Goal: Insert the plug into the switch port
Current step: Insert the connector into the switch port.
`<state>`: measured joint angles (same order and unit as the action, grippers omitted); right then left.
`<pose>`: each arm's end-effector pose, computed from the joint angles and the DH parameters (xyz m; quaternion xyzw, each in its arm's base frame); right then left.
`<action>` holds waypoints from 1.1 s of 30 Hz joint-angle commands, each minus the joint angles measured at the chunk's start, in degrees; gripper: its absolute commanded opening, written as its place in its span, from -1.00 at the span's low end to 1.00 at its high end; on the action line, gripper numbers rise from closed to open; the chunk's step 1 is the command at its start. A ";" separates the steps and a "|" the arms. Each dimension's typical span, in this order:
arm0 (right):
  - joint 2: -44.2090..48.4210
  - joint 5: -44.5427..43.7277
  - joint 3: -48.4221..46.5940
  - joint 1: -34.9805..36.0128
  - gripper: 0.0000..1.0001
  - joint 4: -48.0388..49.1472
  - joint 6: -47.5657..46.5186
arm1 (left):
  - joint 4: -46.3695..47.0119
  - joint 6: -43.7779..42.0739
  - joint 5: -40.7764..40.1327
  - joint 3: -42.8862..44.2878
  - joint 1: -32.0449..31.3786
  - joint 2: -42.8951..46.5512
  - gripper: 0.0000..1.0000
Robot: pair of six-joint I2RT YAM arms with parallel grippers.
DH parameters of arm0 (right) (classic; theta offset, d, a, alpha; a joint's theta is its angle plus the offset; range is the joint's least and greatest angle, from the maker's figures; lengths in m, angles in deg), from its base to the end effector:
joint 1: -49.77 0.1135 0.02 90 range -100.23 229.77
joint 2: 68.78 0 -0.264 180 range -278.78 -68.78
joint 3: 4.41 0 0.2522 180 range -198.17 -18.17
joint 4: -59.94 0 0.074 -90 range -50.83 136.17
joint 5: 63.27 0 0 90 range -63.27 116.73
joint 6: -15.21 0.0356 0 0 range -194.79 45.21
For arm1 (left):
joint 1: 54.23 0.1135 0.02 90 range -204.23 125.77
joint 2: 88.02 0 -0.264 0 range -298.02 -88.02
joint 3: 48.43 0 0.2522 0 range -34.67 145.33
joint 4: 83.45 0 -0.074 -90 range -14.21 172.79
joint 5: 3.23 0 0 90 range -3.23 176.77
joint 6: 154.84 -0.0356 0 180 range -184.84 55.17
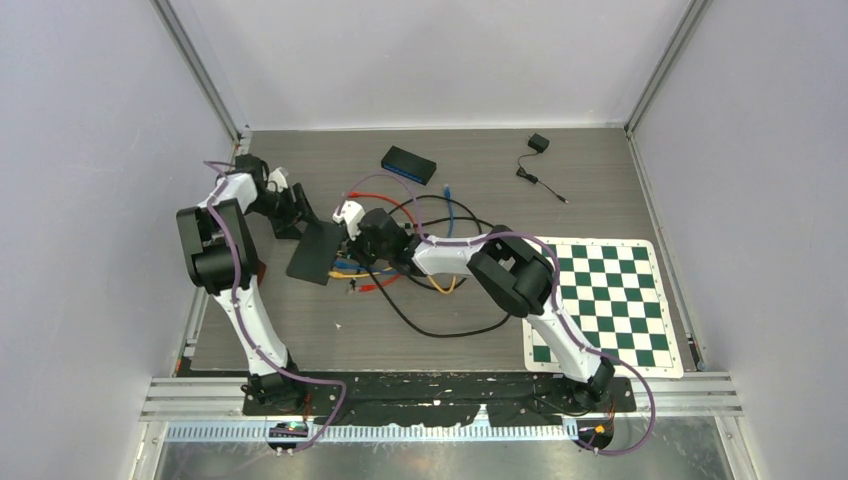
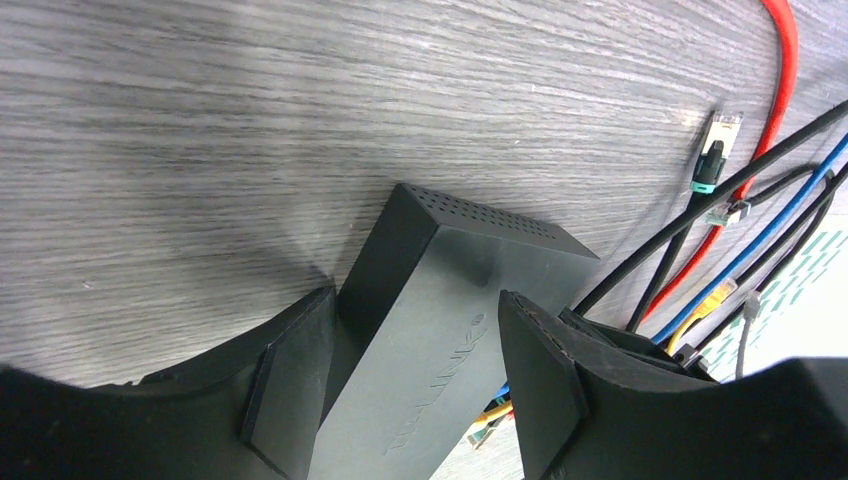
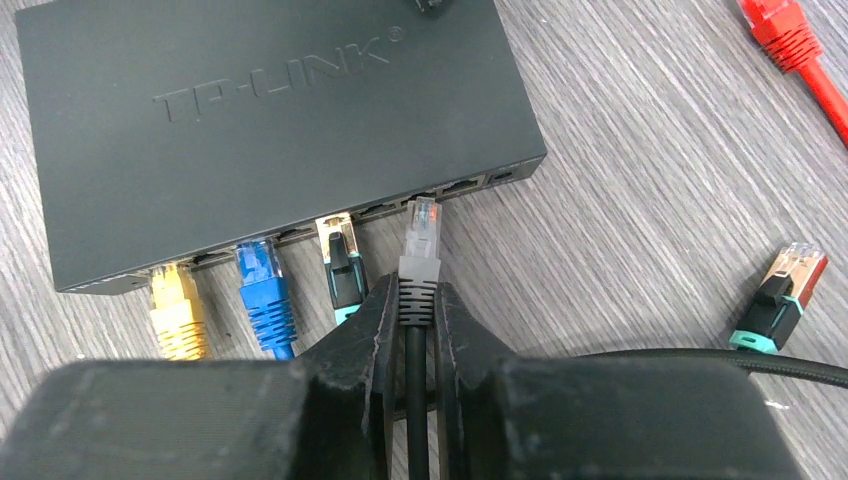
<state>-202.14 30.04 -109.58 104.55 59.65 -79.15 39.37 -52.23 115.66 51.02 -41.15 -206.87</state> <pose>0.2981 0.4259 0.1341 -0.4367 0.7398 0.2402 0.4520 0.4029 0.0760 0.1587 -0.1854 0.9442 -0.2473 0.1142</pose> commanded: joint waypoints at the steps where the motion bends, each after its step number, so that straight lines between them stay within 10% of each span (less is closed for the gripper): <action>1: 4.91 0.85 3.40 1.20 -0.90 10.31 3.34 | -3.67 -2.29 4.23 1.91 -1.65 -1.17 0.25; 33: 6.20 9.81 17.65 -0.13 -0.90 37.31 5.59 | -9.48 -8.93 20.58 -3.94 -4.56 1.65 0.19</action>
<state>-199.52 35.24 -92.47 103.19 85.68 -74.38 37.22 -62.77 123.72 49.71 -41.80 -207.05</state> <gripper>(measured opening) 0.190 0.606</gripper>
